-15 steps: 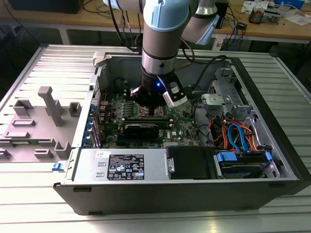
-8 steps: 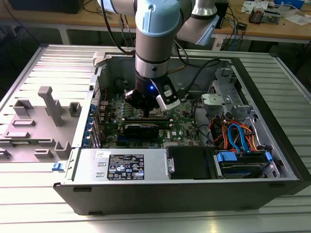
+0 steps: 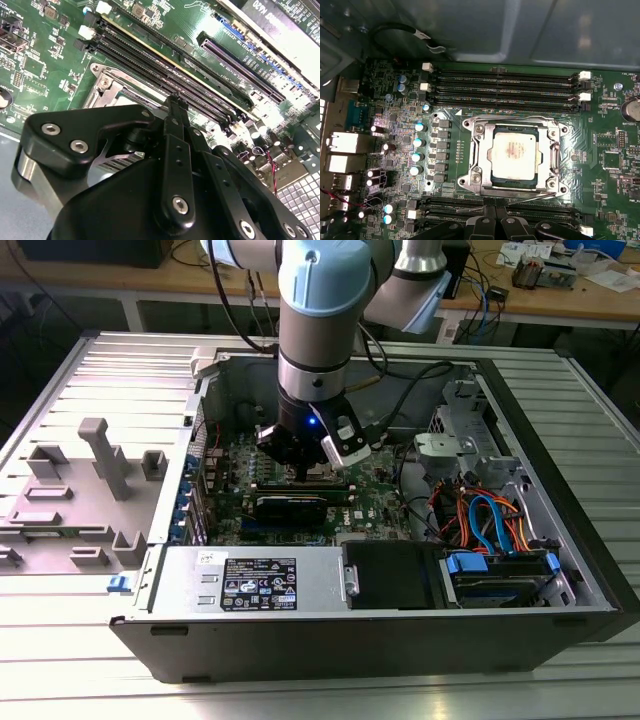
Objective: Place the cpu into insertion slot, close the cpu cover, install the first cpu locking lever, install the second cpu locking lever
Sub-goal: 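Install the second cpu locking lever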
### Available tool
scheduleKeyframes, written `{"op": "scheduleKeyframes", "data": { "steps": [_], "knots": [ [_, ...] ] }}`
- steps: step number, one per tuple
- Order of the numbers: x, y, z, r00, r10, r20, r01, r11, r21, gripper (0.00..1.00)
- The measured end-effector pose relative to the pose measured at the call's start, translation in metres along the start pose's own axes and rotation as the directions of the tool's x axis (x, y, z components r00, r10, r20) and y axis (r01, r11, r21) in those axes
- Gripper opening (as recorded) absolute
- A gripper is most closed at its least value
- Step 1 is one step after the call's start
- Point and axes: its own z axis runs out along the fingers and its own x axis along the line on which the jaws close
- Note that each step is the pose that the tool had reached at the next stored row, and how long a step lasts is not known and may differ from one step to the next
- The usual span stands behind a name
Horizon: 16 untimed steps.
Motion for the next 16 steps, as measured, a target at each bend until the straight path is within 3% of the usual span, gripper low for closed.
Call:
{"op": "scheduleKeyframes", "data": {
  "steps": [12,14,15,16],
  "knots": [
    [0.0000,0.0000,0.0001,1.0000,0.000,0.0001,0.000,1.0000,-0.0001,0.11],
    [0.0000,0.0000,0.0002,1.0000,0.000,-0.0008,0.000,1.0000,-0.0030,0.11],
    [0.0006,-0.0004,0.0001,1.0000,-0.001,-0.0001,0.001,0.9999,-0.0173,0.11],
    [0.0015,-0.0009,0.0001,1.0000,-0.001,0.0003,0.001,0.9997,-0.0235,0.11]
  ]
}}
